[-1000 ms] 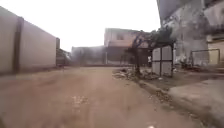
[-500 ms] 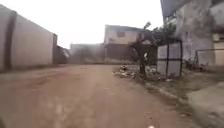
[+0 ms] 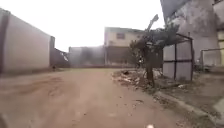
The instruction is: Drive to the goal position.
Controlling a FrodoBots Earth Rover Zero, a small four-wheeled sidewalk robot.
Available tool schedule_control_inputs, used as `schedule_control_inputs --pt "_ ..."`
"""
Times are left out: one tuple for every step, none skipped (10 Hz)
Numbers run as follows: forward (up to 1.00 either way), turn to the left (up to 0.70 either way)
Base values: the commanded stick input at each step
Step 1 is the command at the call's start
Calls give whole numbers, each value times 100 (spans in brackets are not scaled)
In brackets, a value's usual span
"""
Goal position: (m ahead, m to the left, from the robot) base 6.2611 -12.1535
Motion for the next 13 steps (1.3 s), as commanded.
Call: schedule_control_inputs --pt "100 0" --pt "100 0" --pt "100 1" --pt "100 11" --pt "100 7" --pt "100 0" --pt "100 0" --pt "100 0" --pt "100 0" --pt "100 0" --pt "100 0" --pt "100 0" --pt "100 1"
